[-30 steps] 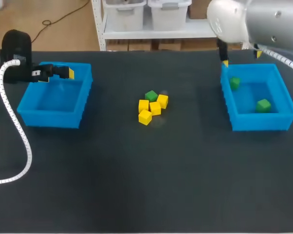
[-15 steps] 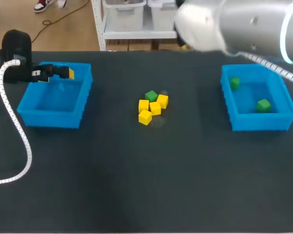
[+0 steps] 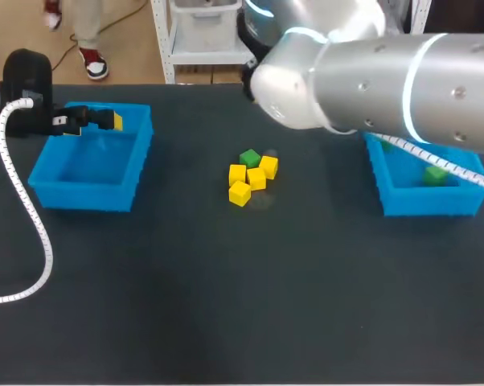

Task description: Put the green cubes in the right bin and the yellow cubes in the left bin.

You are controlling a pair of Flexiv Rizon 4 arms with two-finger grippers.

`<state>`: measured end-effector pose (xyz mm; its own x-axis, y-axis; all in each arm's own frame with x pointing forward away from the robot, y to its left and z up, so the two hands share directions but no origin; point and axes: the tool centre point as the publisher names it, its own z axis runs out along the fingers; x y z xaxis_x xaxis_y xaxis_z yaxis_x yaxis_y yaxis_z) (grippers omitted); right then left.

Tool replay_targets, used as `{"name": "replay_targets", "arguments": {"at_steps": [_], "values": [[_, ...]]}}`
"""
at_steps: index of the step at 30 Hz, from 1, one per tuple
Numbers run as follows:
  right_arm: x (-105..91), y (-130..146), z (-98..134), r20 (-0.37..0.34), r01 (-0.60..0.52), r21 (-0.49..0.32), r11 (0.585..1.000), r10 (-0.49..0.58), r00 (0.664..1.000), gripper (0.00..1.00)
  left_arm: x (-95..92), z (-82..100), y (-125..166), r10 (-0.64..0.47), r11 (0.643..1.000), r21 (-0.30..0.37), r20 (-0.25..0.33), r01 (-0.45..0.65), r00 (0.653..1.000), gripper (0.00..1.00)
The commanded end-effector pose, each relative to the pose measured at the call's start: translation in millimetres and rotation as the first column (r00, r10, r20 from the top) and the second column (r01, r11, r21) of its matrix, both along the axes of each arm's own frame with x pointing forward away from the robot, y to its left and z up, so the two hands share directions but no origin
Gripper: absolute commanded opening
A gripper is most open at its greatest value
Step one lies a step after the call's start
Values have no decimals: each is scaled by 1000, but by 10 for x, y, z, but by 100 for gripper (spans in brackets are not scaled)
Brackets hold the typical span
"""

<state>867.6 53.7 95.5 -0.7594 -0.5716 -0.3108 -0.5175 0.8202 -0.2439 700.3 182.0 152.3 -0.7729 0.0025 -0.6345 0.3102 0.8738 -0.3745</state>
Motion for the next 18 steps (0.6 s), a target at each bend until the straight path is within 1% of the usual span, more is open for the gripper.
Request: {"name": "replay_targets", "arguments": {"at_steps": [1, 8, 15, 18], "values": [[48, 117, -31, -54, 3, -22, 1000, -4, 999, 100, 2, -6, 5, -1, 1000, -2, 2, 1, 1000, 100], [-79, 244, -142, -110, -18, -45, 999, 13, 994, 100, 2, -6, 5, -1, 1000, -2, 2, 1, 1000, 100], [-277, 357, -163, -126, -51, -58, 997, 43, 991, 100, 2, -6, 5, -1, 1000, -2, 2, 1, 1000, 100], [-314, 391, -238, -144, -57, -60, 997, 48, 988, 100, 2, -6, 5, -1, 1000, -2, 2, 1, 1000, 100]]}}
